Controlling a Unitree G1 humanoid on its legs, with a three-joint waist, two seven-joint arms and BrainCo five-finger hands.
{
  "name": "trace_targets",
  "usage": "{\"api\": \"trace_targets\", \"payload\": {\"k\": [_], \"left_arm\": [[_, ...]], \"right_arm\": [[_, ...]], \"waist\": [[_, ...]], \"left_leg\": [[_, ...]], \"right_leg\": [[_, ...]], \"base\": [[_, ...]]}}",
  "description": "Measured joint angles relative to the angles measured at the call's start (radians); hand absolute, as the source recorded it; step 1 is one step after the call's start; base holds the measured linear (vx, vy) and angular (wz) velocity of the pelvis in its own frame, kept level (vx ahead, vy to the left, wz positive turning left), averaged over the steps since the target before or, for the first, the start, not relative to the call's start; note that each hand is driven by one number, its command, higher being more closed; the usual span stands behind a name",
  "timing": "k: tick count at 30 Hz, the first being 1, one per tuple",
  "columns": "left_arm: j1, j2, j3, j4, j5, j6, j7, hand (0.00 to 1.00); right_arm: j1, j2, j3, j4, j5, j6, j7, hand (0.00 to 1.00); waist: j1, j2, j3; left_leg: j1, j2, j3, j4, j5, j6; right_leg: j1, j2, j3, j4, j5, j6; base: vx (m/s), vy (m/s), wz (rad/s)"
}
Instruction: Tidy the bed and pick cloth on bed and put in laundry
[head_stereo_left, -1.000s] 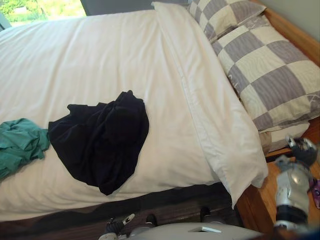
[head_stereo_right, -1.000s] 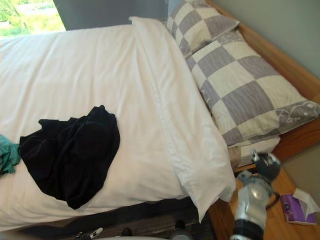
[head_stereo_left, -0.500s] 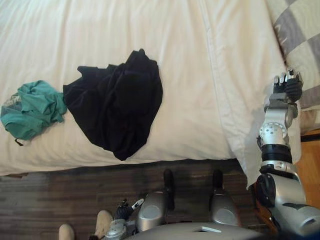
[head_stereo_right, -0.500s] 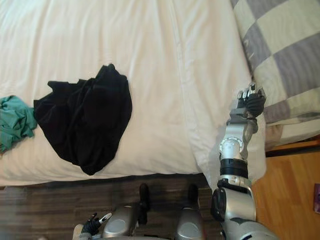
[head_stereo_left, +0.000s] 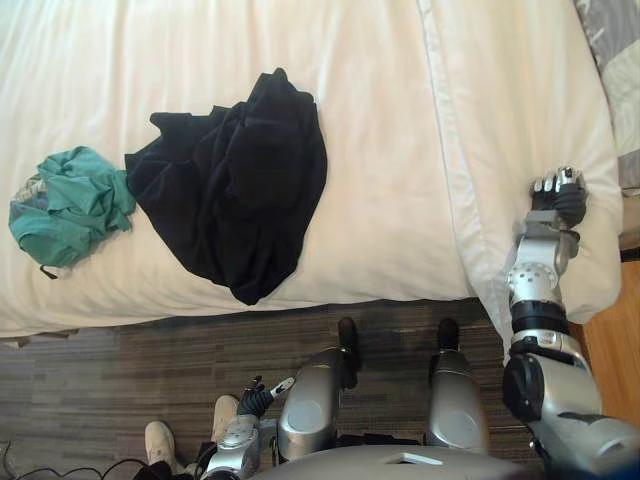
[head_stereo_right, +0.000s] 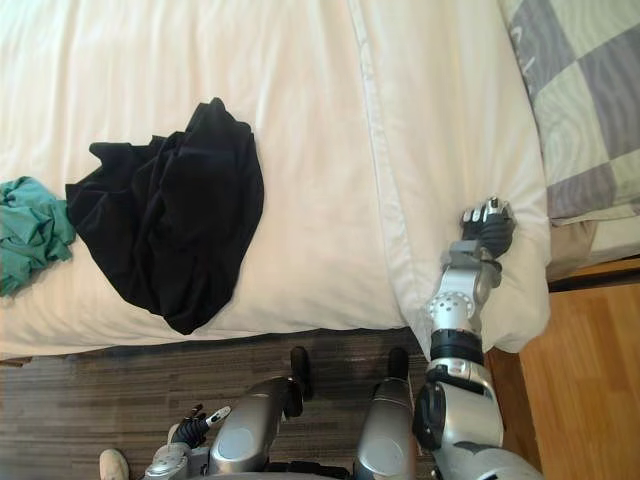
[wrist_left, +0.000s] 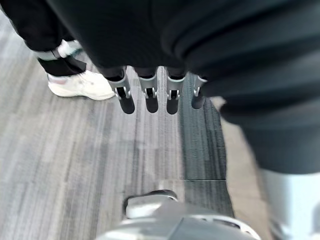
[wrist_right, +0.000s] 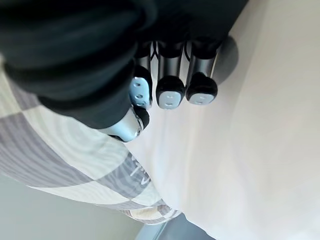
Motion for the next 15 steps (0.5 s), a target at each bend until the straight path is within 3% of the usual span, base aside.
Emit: {"api": "trace_targets", "payload": {"k": [4, 5, 7, 10, 13, 14, 15], "left_arm": [[-0.003, 0.001, 0.092, 0.014, 0.011, 0.009, 0.001, 0.00], [-0.002, -0.001, 0.123, 0.014, 0.012, 0.010, 0.001, 0.00], [-0.001, -0.015, 0.167, 0.014, 0.014, 0.016, 0.002, 0.00], [0.012, -0.034, 0.231, 0.014, 0.034, 0.019, 0.005, 0.00], [0.044, -0.048, 0.275, 0.011, 0.046, 0.018, 0.006, 0.00], [0.056, -0.049, 0.284, 0.011, 0.048, 0.018, 0.005, 0.00], [0.065, -0.048, 0.285, 0.011, 0.048, 0.018, 0.005, 0.00]], "right_arm": [[0.153, 0.070, -0.074, 0.007, -0.001, 0.046, -0.008, 1.00], [0.230, 0.078, -0.107, 0.083, -0.002, 0.084, -0.043, 1.00], [0.366, 0.109, -0.152, 0.236, -0.025, 0.144, -0.105, 1.00], [0.536, 0.193, -0.169, 0.310, -0.042, 0.187, -0.140, 1.00], [0.631, 0.202, -0.151, 0.348, -0.083, 0.214, -0.142, 1.00], [0.651, 0.206, -0.147, 0.346, -0.092, 0.214, -0.136, 0.00], [0.651, 0.206, -0.145, 0.348, -0.113, 0.214, -0.132, 0.00]], "waist": [[-0.006, -0.057, -0.027], [-0.001, -0.070, -0.034], [0.001, -0.074, -0.036], [-0.017, -0.074, -0.038], [-0.019, -0.084, -0.109], [-0.016, -0.097, -0.152], [-0.010, -0.106, -0.178]], "left_leg": [[-0.018, 0.014, 0.006, 0.085, -0.053, 0.005], [-0.018, 0.014, 0.007, 0.098, -0.066, 0.006], [-0.015, 0.013, 0.012, 0.112, -0.089, 0.005], [0.013, 0.013, 0.030, 0.105, -0.108, 0.002], [0.065, 0.008, 0.060, 0.074, -0.111, 0.001], [0.086, 0.006, 0.071, 0.054, -0.108, 0.003], [0.109, 0.006, 0.078, 0.036, -0.107, 0.003]], "right_leg": [[-0.007, 0.000, 0.005, 0.045, -0.026, 0.007], [-0.004, -0.002, 0.005, 0.052, -0.029, 0.008], [0.006, -0.007, 0.005, 0.047, -0.033, 0.008], [0.043, -0.011, 0.006, 0.023, -0.032, 0.008], [0.086, -0.027, 0.002, -0.012, -0.026, 0.017], [0.104, -0.032, -0.006, -0.033, -0.021, 0.022], [0.123, -0.033, -0.013, -0.047, -0.014, 0.023]], "base": [[0.01, 0.042, -0.11], [0.05, 0.065, -0.04], [0.05, 0.055, -0.05], [0.07, 0.059, -0.12], [0.12, 0.051, -0.15], [0.16, 0.031, -0.05], [0.17, 0.027, -0.13]]}}
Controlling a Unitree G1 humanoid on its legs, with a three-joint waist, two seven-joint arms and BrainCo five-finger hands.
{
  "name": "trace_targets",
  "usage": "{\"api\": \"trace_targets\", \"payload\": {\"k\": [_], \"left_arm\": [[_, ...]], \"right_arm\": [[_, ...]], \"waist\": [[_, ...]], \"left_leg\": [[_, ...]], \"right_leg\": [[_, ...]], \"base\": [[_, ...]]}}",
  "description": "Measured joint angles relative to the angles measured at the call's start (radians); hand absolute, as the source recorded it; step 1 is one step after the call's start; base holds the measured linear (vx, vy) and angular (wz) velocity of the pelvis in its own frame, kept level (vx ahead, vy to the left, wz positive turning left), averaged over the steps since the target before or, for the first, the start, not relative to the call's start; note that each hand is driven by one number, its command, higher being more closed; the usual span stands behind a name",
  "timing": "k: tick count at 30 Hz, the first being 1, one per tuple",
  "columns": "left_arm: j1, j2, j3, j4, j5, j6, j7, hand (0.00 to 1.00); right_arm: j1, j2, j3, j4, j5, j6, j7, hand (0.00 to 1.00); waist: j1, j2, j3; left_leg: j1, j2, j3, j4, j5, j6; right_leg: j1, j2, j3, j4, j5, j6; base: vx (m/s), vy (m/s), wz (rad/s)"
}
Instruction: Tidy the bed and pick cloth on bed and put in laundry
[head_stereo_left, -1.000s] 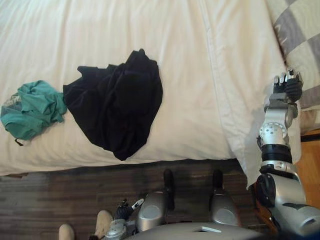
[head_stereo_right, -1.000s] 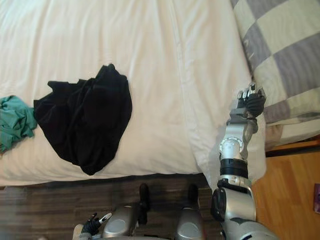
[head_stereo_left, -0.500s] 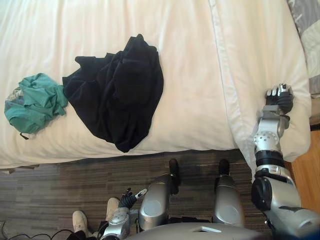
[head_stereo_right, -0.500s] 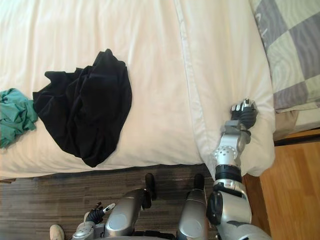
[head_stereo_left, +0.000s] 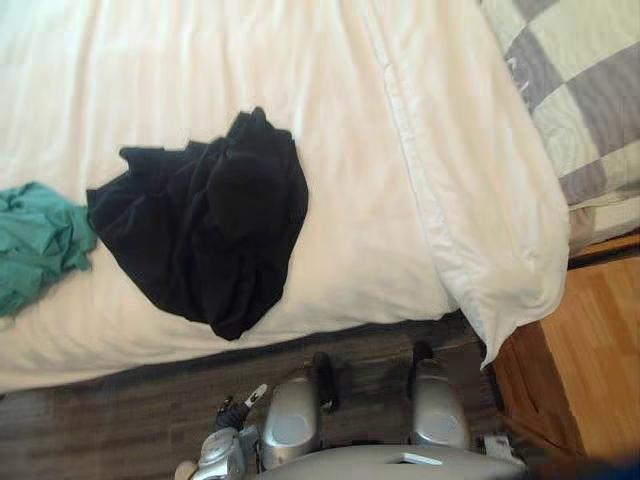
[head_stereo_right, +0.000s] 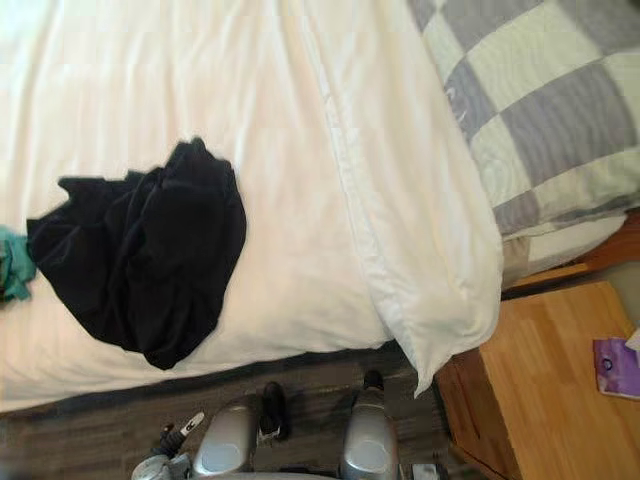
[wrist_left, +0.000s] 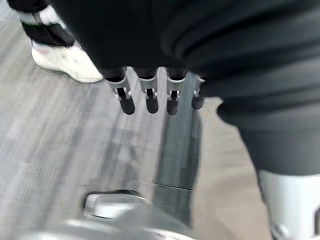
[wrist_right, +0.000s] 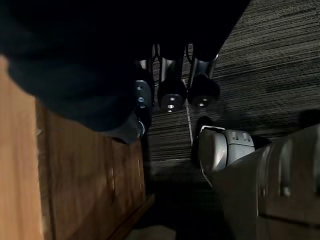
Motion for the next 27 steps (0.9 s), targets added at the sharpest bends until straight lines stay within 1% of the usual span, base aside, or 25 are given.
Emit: {"api": "trace_targets", "payload": {"k": [1, 3, 4, 5, 6, 7, 8, 9, 10, 12, 13, 14, 15, 17, 18, 19, 20, 21, 22, 23, 24, 25, 26, 27], "left_arm": [[0.013, -0.001, 0.009, -0.001, 0.001, 0.000, -0.001, 0.00], [0.024, -0.004, 0.023, 0.000, 0.002, 0.000, -0.003, 0.00], [0.026, -0.004, 0.023, 0.000, 0.004, 0.000, -0.003, 0.00], [0.026, -0.004, 0.023, -0.001, 0.018, 0.000, -0.003, 0.00], [0.026, -0.004, 0.023, -0.003, 0.023, -0.001, -0.003, 0.00], [0.022, 0.001, 0.020, -0.007, 0.033, -0.001, -0.004, 0.00], [0.019, 0.003, 0.017, -0.007, 0.040, -0.001, -0.004, 0.00], [0.018, 0.003, 0.015, -0.010, 0.043, -0.001, -0.004, 0.00], [0.018, 0.003, 0.006, -0.016, 0.049, 0.000, -0.004, 0.00], [0.018, 0.005, -0.007, -0.018, 0.077, 0.001, -0.004, 0.00], [0.018, 0.005, -0.012, -0.018, 0.082, 0.001, -0.004, 0.00], [0.018, 0.006, -0.018, -0.016, 0.083, 0.002, -0.004, 0.00], [0.018, 0.008, -0.022, -0.013, 0.083, 0.002, -0.004, 0.00], [0.018, 0.019, -0.023, 0.002, 0.087, 0.003, -0.004, 0.00], [0.018, 0.022, -0.023, 0.004, 0.090, 0.003, -0.004, 0.00], [0.018, 0.018, -0.026, 0.005, 0.103, 0.004, -0.004, 0.00], [0.016, 0.017, -0.030, 0.004, 0.103, 0.004, -0.004, 0.00], [0.012, 0.018, -0.036, 0.003, 0.103, 0.003, -0.004, 0.00], [-0.003, 0.023, -0.052, 0.003, 0.102, 0.003, -0.004, 0.00], [-0.010, 0.025, -0.059, 0.002, 0.102, 0.003, -0.004, 0.00], [-0.018, 0.027, -0.064, 0.001, 0.100, 0.003, -0.004, 0.00], [-0.018, 0.029, -0.064, 0.000, 0.100, 0.003, -0.003, 0.00], [-0.018, 0.037, -0.064, 0.000, 0.100, 0.003, -0.003, 0.00], [-0.014, 0.047, -0.059, 0.003, 0.100, 0.003, -0.002, 0.00]], "right_arm": [[-0.001, 0.000, 0.006, 0.000, -0.021, 0.001, 0.003, 0.00], [-0.002, 0.000, 0.007, 0.000, -0.092, 0.003, 0.007, 0.00], [-0.002, -0.001, 0.007, 0.002, -0.153, 0.006, 0.008, 0.00], [-0.002, -0.008, 0.013, 0.010, -0.256, 0.016, 0.009, 0.00], [-0.003, -0.008, 0.025, 0.015, -0.315, 0.022, 0.009, 0.00], [-0.006, -0.008, 0.056, 0.026, -0.444, 0.038, 0.014, 0.00], [-0.004, -0.009, 0.064, 0.029, -0.485, 0.043, 0.016, 0.00], [-0.003, -0.011, 0.066, 0.027, -0.558, 0.045, 0.021, 0.00], [-0.001, -0.024, 0.072, 0.027, -0.665, 0.047, 0.026, 0.00], [-0.002, -0.029, 0.083, 0.033, -0.753, 0.053, 0.030, 0.00], [-0.003, -0.035, 0.087, 0.039, -0.767, 0.053, 0.031, 0.00], [-0.005, -0.043, 0.093, 0.054, -0.794, 0.054, 0.032, 0.00], [-0.007, -0.048, 0.101, 0.065, -0.799, 0.055, 0.033, 0.00], [-0.016, -0.066, 0.126, 0.092, -0.820, 0.059, 0.037, 0.00], [-0.023, -0.069, 0.132, 0.100, -0.825, 0.061, 0.038, 0.00], [-0.037, -0.078, 0.137, 0.111, -0.830, 0.066, 0.037, 0.00], [-0.041, -0.082, 0.142, 0.116, -0.830, 0.066, 0.040, 0.00], [-0.046, -0.095, 0.152, 0.124, -0.830, 0.066, 0.040, 0.00], [-0.048, -0.106, 0.159, 0.129, -0.830, 0.068, 0.040, 0.00], [-0.049, -0.107, 0.159, 0.130, -0.830, 0.068, 0.039, 0.00], [-0.048, -0.109, 0.159, 0.132, -0.829, 0.070, 0.039, 0.00], [-0.048, -0.112, 0.159, 0.136, -0.830, 0.073, 0.039, 0.00], [-0.048, -0.112, 0.159, 0.138, -0.830, 0.074, 0.040, 0.00], [-0.047, -0.110, 0.156, 0.146, -0.830, 0.076, 0.040, 0.00]], "waist": [[0.004, -0.011, -0.040], [0.008, -0.020, -0.075], [0.016, -0.023, -0.090], [0.020, -0.024, -0.100], [0.020, -0.022, -0.103], [0.016, -0.029, -0.107], [0.012, -0.029, -0.107], [0.009, -0.028, -0.108], [0.006, -0.029, -0.109], [0.010, -0.029, -0.116], [0.011, -0.028, -0.121], [0.017, -0.030, -0.133], [0.020, -0.032, -0.137], [0.024, -0.044, -0.144], [0.024, -0.044, -0.144], [0.019, -0.031, -0.137], [0.014, -0.025, -0.130], [0.013, -0.028, -0.123], [0.013, -0.021, -0.112], [0.013, -0.019, -0.106], [0.013, -0.022, -0.096], [0.019, -0.025, -0.094], [0.018, -0.027, -0.094], [0.010, -0.046, -0.089]], "left_leg": [[0.025, 0.000, 0.006, -0.027, 0.006, -0.003], [0.069, -0.002, 0.010, -0.076, 0.024, -0.007], [0.107, -0.004, 0.018, -0.127, 0.046, -0.012], [0.138, -0.006, 0.020, -0.181, 0.072, -0.015], [0.154, -0.007, 0.019, -0.209, 0.088, -0.016], [0.181, -0.008, 0.003, -0.270, 0.123, -0.017], [0.191, -0.008, -0.005, -0.291, 0.136, -0.019], [0.199, -0.008, -0.022, -0.316, 0.152, -0.022], [0.214, -0.001, -0.040, -0.351, 0.173, -0.027], [0.226, 0.004, -0.056, -0.396, 0.199, -0.038], [0.226, 0.004, -0.058, -0.409, 0.207, -0.045], [0.225, 0.005, -0.058, -0.432, 0.223, -0.053], [0.226, 0.003, -0.059, -0.446, 0.240, -0.047], [0.223, -0.016, -0.056, -0.464, 0.258, -0.048], [0.224, -0.021, -0.055, -0.464, 0.259, -0.048], [0.224, -0.022, -0.054, -0.462, 0.265, -0.046], [0.217, -0.021, -0.056, -0.444, 0.259, -0.047], [0.188, -0.019, -0.060, -0.399, 0.241, -0.048], [0.151, -0.011, -0.070, -0.318, 0.206, -0.049], [0.136, -0.009, -0.078, -0.290, 0.194, -0.047], [0.120, -0.002, -0.086, -0.250, 0.178, -0.043], [0.105, 0.000, -0.088, -0.219, 0.159, -0.040], [0.097, 0.002, -0.090, -0.200, 0.145, -0.041], [0.081, 0.019, -0.062, -0.150, 0.107, -0.043]], "right_leg": [[0.018, -0.001, -0.024, -0.018, 0.013, 0.002], [0.045, -0.001, -0.055, -0.036, 0.039, 0.000], [0.059, 0.002, -0.079, -0.041, 0.061, -0.002], [0.062, 0.008, -0.100, -0.037, 0.080, -0.016], [0.061, 0.010, -0.113, -0.031, 0.087, -0.018], [0.057, 0.015, -0.148, 0.002, 0.097, -0.025], [0.055, 0.018, -0.160, 0.020, 0.097, -0.025], [0.049, 0.021, -0.161, 0.049, 0.097, -0.026], [0.041, 0.029, -0.160, 0.084, 0.097, -0.026], [0.040, 0.040, -0.162, 0.088, 0.096, -0.026], [0.040, 0.046, -0.162, 0.079, 0.096, -0.026], [0.047, 0.054, -0.166, 0.042, 0.091, -0.035], [0.066, 0.058, -0.180, -0.007, 0.085, -0.046], [0.128, 0.063, -0.186, -0.170, 0.079, -0.056], [0.140, 0.062, -0.185, -0.200, 0.077, -0.060], [0.151, 0.064, -0.186, -0.220, 0.086, -0.063], [0.151, 0.062, -0.188, -0.215, 0.085, -0.064], [0.146, 0.057, -0.191, -0.203, 0.081, -0.065], [0.138, 0.048, -0.207, -0.169, 0.064, -0.065], [0.132, 0.042, -0.212, -0.146, 0.051, -0.063], [0.117, 0.029, -0.216, -0.096, 0.027, -0.062], [0.098, 0.015, -0.213, -0.049, 0.007, -0.065], [0.091, 0.007, -0.210, -0.031, -0.002, -0.066], [0.077, -0.014, -0.215, 0.002, -0.019, -0.068]], "base": [[0.14, 0.011, -0.12], [0.10, 0.004, -0.09], [0.08, 0.000, -0.11], [0.06, -0.005, -0.07], [0.01, -0.021, 0.12], [-0.01, -0.033, 0.26], [-0.01, -0.045, 0.39], [-0.02, -0.090, 0.48], [-0.02, -0.124, 0.42], [-0.02, -0.116, 0.29], [-0.02, -0.086, 0.13], [-0.01, -0.085, 0.03], [0.00, -0.104, -0.03], [0.00, -0.097, -0.14], [-0.01, -0.073, -0.12], [-0.03, -0.049, 0.00], [-0.08, -0.036, 0.08], [-0.12, -0.019, 0.18], [-0.11, -0.016, 0.24], [-0.08, -0.016, 0.32], [-0.10, 0.010, 0.21], [-0.10, 0.025, 0.14], [-0.10, 0.050, 0.12], [-0.08, 0.064, 0.27]]}}
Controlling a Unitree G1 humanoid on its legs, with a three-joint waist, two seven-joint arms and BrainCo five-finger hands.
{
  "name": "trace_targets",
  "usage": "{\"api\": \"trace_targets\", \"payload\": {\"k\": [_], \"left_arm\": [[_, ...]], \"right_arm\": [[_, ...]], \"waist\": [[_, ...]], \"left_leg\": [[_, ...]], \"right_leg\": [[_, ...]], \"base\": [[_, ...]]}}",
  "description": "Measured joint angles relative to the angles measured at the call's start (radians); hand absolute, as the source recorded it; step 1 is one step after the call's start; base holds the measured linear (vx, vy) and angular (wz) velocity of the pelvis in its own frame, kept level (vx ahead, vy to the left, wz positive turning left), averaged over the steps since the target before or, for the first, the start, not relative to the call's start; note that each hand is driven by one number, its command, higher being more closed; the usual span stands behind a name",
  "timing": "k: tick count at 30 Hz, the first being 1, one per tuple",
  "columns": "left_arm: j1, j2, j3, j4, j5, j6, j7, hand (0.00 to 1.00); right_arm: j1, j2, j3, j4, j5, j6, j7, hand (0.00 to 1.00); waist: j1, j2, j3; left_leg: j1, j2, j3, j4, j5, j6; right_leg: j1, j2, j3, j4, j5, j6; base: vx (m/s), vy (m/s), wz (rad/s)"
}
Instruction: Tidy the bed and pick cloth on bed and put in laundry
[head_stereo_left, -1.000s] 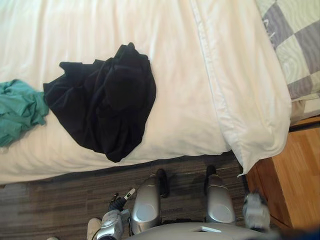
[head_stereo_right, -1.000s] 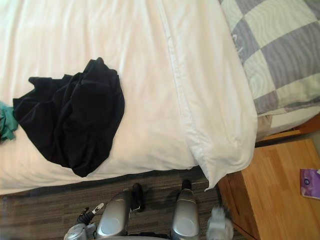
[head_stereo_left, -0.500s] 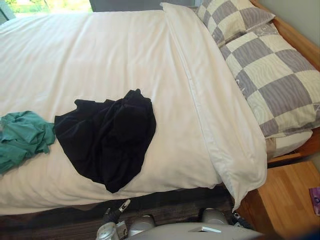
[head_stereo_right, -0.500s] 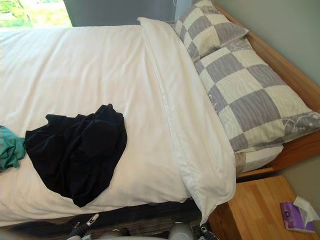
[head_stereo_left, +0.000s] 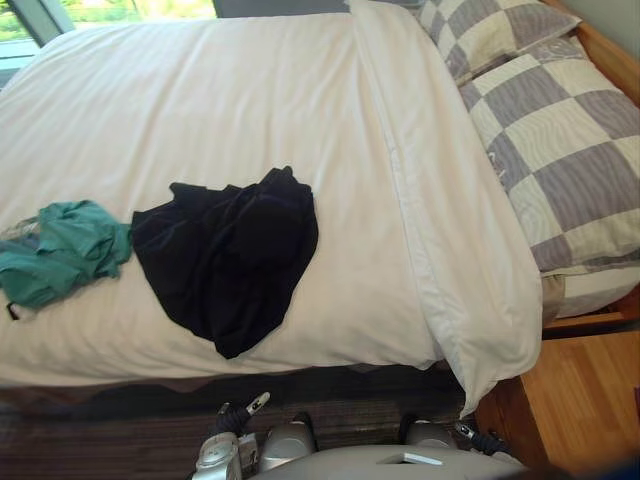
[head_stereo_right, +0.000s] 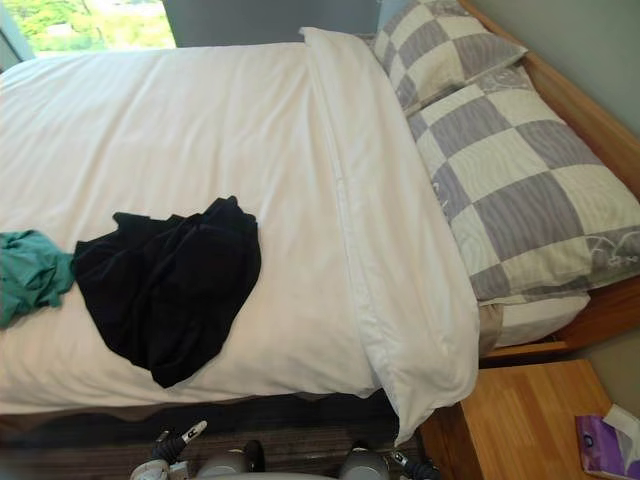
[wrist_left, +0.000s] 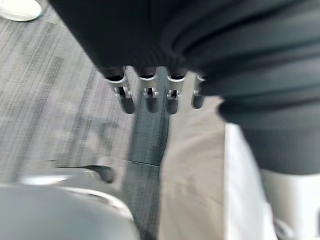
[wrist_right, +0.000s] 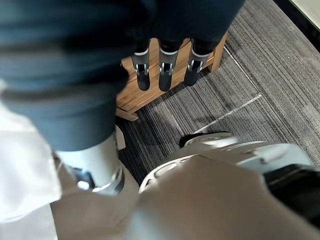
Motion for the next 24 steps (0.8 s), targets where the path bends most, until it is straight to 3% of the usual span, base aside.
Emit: {"api": "trace_targets", "payload": {"k": [2, 4, 6, 8, 9, 10, 11, 12, 13, 14, 15, 16, 17, 19, 21, 22, 24], "left_arm": [[0.002, 0.007, 0.010, 0.000, -0.001, -0.002, 0.002, 0.00], [0.001, 0.016, 0.007, -0.001, -0.002, -0.009, 0.013, 0.00], [0.004, 0.020, 0.001, -0.001, -0.003, -0.019, 0.025, 0.00], [0.001, 0.009, -0.024, 0.001, -0.002, -0.023, 0.037, 0.00], [0.007, 0.004, -0.052, 0.002, -0.003, -0.024, 0.035, 0.00], [0.000, 0.046, -0.071, 0.004, 0.000, -0.024, 0.038, 0.00], [-0.008, 0.076, -0.113, 0.002, 0.004, -0.025, 0.038, 0.00], [-0.009, 0.081, -0.127, 0.005, 0.007, -0.025, 0.036, 0.00], [-0.019, 0.077, -0.159, 0.014, 0.011, -0.025, 0.036, 0.00], [-0.020, 0.082, -0.182, 0.013, 0.020, -0.026, 0.037, 0.00], [-0.020, 0.082, -0.191, 0.015, 0.020, -0.025, 0.036, 0.00], [-0.021, 0.077, -0.202, 0.022, 0.021, -0.025, 0.035, 0.00], [-0.022, 0.060, -0.211, 0.022, 0.021, -0.026, 0.035, 0.00], [-0.028, 0.051, -0.231, 0.021, 0.022, -0.025, 0.035, 0.00], [-0.042, 0.039, -0.241, 0.022, 0.039, -0.019, 0.035, 0.00], [-0.055, 0.029, -0.241, 0.024, 0.054, -0.013, 0.035, 0.00], [-0.069, -0.002, -0.242, 0.035, 0.062, -0.005, 0.035, 0.00]], "right_arm": [[0.002, 0.000, -0.001, 0.002, -0.001, 0.007, 0.004, 0.00], [0.001, -0.031, 0.002, 0.014, -0.002, 0.011, 0.009, 0.00], [0.002, -0.048, 0.003, 0.038, -0.010, 0.011, 0.010, 0.00], [0.004, -0.061, 0.001, 0.052, -0.019, 0.008, 0.007, 0.00], [0.006, -0.076, -0.002, 0.069, -0.022, 0.005, 0.008, 0.00], [-0.004, -0.041, 0.000, 0.084, -0.022, 0.007, 0.009, 0.00], [-0.003, -0.013, 0.013, 0.084, -0.031, 0.006, 0.018, 0.00], [-0.007, -0.001, 0.024, 0.081, -0.040, 0.006, 0.018, 0.00], [-0.018, 0.001, 0.055, 0.067, -0.055, 0.008, 0.019, 0.00], [-0.025, -0.017, 0.124, 0.055, -0.081, 0.013, 0.018, 0.00], [-0.030, -0.028, 0.159, 0.048, -0.081, 0.014, 0.018, 0.00], [-0.040, -0.042, 0.236, 0.040, -0.104, 0.013, 0.019, 0.00], [-0.051, -0.062, 0.306, 0.024, -0.138, 0.012, 0.020, 0.00], [-0.066, -0.076, 0.347, 0.013, -0.165, 0.009, 0.020, 0.00], [-0.075, -0.081, 0.376, -0.007, -0.185, -0.003, 0.022, 0.00], [-0.082, -0.089, 0.394, -0.013, -0.193, -0.008, 0.026, 0.00], [-0.089, -0.104, 0.395, -0.021, -0.193, -0.023, 0.031, 0.00]], "waist": [[-0.018, -0.007, 0.004], [-0.034, -0.007, 0.005], [-0.042, -0.003, 0.002], [-0.048, 0.023, -0.013], [-0.049, 0.038, -0.029], [-0.047, -0.012, -0.030], [-0.048, -0.032, -0.054], [-0.045, -0.022, -0.049], [-0.039, -0.022, -0.049], [-0.025, -0.018, -0.047], [-0.018, -0.017, -0.046], [-0.016, -0.008, -0.047], [-0.013, 0.005, -0.047], [-0.020, 0.020, -0.042], [-0.025, 0.030, -0.037], [-0.025, 0.029, -0.031], [-0.034, 0.051, -0.011]], "left_leg": [[-0.035, 0.066, 0.038, 0.149, -0.041, 0.009], [-0.072, 0.187, -0.012, 0.253, -0.043, 0.002], [-0.070, 0.241, -0.112, 0.224, -0.010, -0.017], [-0.047, 0.253, -0.168, 0.104, 0.061, -0.073], [-0.025, 0.223, -0.159, 0.031, 0.028, -0.199], [-0.041, 0.164, -0.136, 0.054, 0.031, -0.181], [-0.082, 0.145, -0.150, 0.092, 0.014, -0.184], [-0.095, 0.142, -0.146, 0.107, 0.006, -0.180], [-0.089, 0.140, -0.115, 0.104, 0.002, -0.173], [-0.047, 0.150, -0.054, 0.060, 0.009, -0.141], [-0.023, 0.154, -0.026, 0.035, 0.016, -0.130], [0.014, 0.154, 0.016, -0.017, 0.037, -0.103], [0.051, 0.145, 0.041, -0.078, 0.064, -0.086], [0.064, 0.137, 0.041, -0.116, 0.087, -0.079], [0.074, 0.112, 0.035, -0.156, 0.118, -0.079], [0.075, 0.104, 0.031, -0.160, 0.123, -0.077], [0.095, 0.101, 0.028, -0.198, 0.160, -0.043]], "right_leg": [[-0.016, -0.042, -0.008, 0.047, -0.021, 0.005], [-0.029, -0.102, 0.000, 0.072, -0.029, 0.039], [-0.052, -0.151, 0.012, 0.101, -0.030, 0.089], [-0.053, -0.186, 0.013, 0.075, 0.007, 0.155], [-0.047, -0.218, 0.017, 0.014, 0.062, 0.170], [-0.018, -0.249, 0.037, -0.067, 0.140, 0.165], [0.006, -0.241, 0.025, -0.166, 0.300, 0.149], [0.006, -0.240, 0.031, -0.198, 0.387, 0.152], [-0.008, -0.237, 0.031, -0.237, 0.547, 0.092], [-0.050, -0.226, -0.010, -0.210, 0.588, 0.024], [-0.071, -0.215, -0.055, -0.164, 0.540, 0.004], [-0.085, -0.171, -0.148, -0.066, 0.425, 0.007], [-0.082, -0.102, -0.222, 0.033, 0.254, 0.023], [-0.083, -0.027, -0.203, 0.090, 0.139, 0.021], [-0.049, 0.104, -0.130, 0.055, -0.013, 0.007], [-0.014, 0.119, -0.119, -0.009, -0.033, -0.021], [0.022, 0.127, -0.147, -0.051, -0.018, -0.039]], "base": [[-0.08, 0.095, 0.30], [-0.03, 0.241, 0.25], [-0.01, 0.507, 0.29], [0.05, 0.743, 0.32], [0.07, 0.581, 0.24], [0.09, 0.630, 0.26], [0.06, 0.435, 0.08], [0.05, 0.523, -0.06], [0.01, 0.510, -0.53], [0.01, 0.453, -0.71], [0.03, 0.337, -0.90], [0.02, 0.281, -0.69], [0.00, 0.248, -0.52], [-0.02, 0.123, -0.06], [-0.03, 0.027, 0.11], [-0.08, -0.029, 0.04], [-0.09, -0.066, 0.23]]}}
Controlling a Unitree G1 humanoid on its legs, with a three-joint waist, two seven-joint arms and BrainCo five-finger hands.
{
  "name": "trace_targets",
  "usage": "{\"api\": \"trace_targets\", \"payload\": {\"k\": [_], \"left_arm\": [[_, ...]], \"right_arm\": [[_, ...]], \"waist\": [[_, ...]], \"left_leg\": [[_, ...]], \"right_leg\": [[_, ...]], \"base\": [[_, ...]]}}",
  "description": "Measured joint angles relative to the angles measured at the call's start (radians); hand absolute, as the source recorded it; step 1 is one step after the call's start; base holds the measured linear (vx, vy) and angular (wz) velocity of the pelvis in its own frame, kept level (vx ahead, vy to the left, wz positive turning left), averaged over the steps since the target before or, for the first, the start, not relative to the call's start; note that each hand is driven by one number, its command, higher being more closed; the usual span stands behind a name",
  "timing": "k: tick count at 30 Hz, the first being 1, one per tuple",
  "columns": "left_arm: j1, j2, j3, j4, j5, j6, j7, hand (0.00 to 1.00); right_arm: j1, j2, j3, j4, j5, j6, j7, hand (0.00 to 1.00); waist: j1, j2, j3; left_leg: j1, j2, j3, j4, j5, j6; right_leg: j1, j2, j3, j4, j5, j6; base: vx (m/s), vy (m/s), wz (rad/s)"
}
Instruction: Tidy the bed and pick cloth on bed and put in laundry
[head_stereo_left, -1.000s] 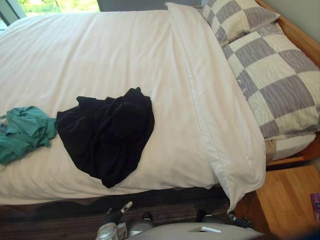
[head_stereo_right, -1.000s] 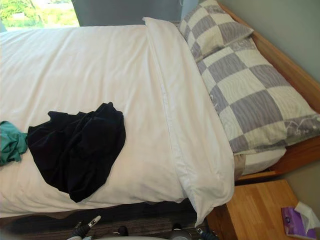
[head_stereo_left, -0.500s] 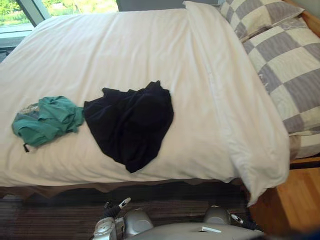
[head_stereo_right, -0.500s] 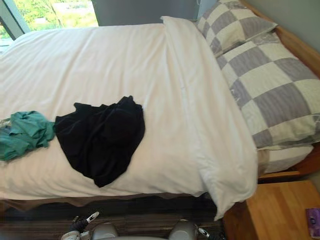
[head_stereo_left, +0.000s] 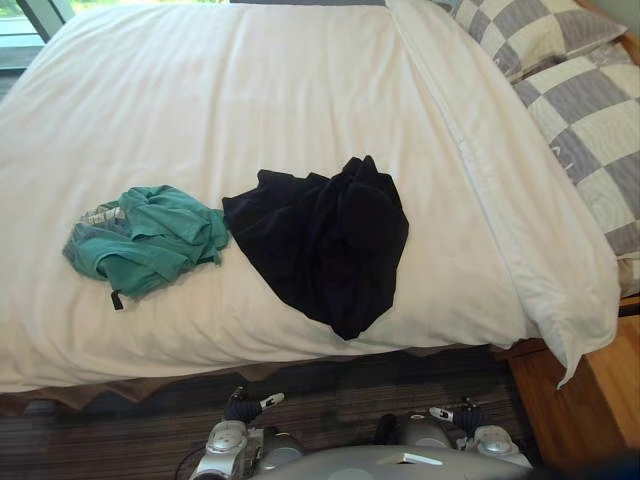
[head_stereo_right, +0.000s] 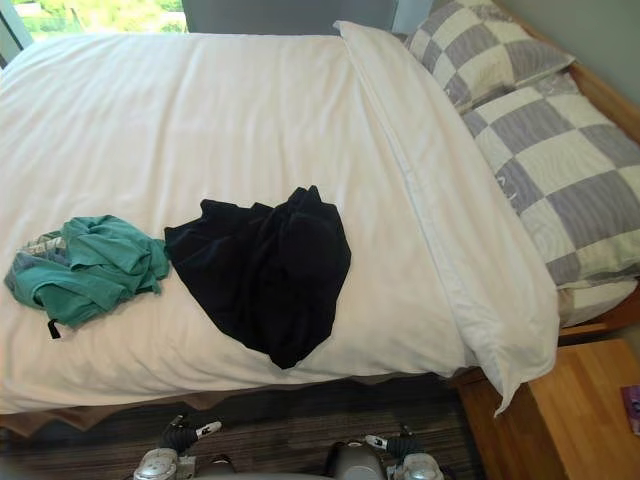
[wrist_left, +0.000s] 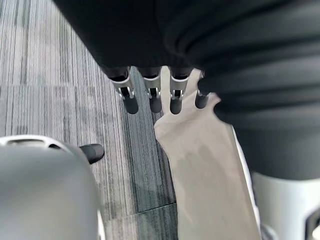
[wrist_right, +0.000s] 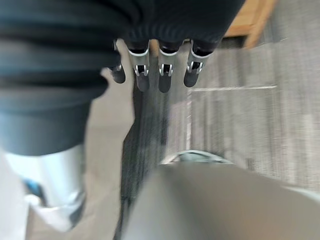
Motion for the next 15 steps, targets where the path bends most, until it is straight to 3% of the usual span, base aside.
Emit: {"api": "trace_targets", "payload": {"k": [2, 5, 7, 10, 11, 15], "left_arm": [[0.002, -0.029, -0.007, 0.000, 0.000, 0.001, -0.001, 0.00], [0.000, -0.034, -0.009, -0.030, 0.007, -0.006, -0.001, 0.00], [-0.012, -0.036, -0.024, -0.042, -0.014, -0.019, -0.002, 0.00], [-0.014, -0.035, -0.028, -0.041, -0.023, -0.019, -0.007, 0.00], [-0.018, -0.027, -0.025, -0.039, -0.023, -0.019, -0.009, 0.00], [-0.025, -0.033, -0.025, -0.035, -0.023, -0.018, -0.010, 0.00]], "right_arm": [[-0.009, -0.005, 0.000, 0.003, 0.000, 0.000, 0.000, 0.00], [-0.022, -0.007, 0.001, 0.026, -0.001, 0.001, 0.004, 0.00], [-0.027, -0.012, -0.005, 0.042, -0.001, 0.002, 0.003, 0.00], [-0.027, -0.009, -0.030, 0.045, -0.001, 0.015, -0.005, 0.00], [-0.026, -0.004, -0.051, 0.043, 0.001, 0.022, -0.007, 0.00], [-0.024, -0.004, -0.065, 0.039, 0.005, 0.022, -0.013, 0.00]], "waist": [[-0.006, 0.014, -0.001], [-0.001, 0.015, 0.008], [-0.002, 0.012, 0.027], [0.007, 0.012, 0.031], [0.011, 0.000, 0.037], [-0.016, 0.006, 0.034]], "left_leg": [[0.012, -0.007, -0.010, -0.024, 0.006, 0.007], [-0.017, -0.018, -0.033, 0.045, 0.009, -0.003], [-0.056, -0.038, 0.001, 0.133, 0.018, -0.017], [-0.059, -0.048, 0.065, 0.155, 0.023, -0.009], [-0.068, -0.046, 0.068, 0.165, -0.008, -0.002], [-0.113, 0.079, 0.045, 0.192, -0.044, 0.004]], "right_leg": [[0.023, 0.004, -0.016, -0.018, 0.001, -0.002], [0.036, -0.016, -0.032, -0.020, -0.003, 0.000], [0.046, -0.062, -0.047, 0.000, -0.002, 0.009], [0.057, -0.100, -0.046, -0.007, 0.010, 0.025], [0.052, -0.122, -0.047, -0.009, 0.017, 0.028], [0.028, -0.163, -0.037, 0.001, 0.041, 0.071]], "base": [[-0.04, -0.025, 0.37], [-0.02, -0.004, 0.24], [-0.03, 0.054, 0.28], [-0.02, 0.139, 0.02], [-0.02, 0.158, -0.06], [-0.01, 0.194, 0.03]]}}
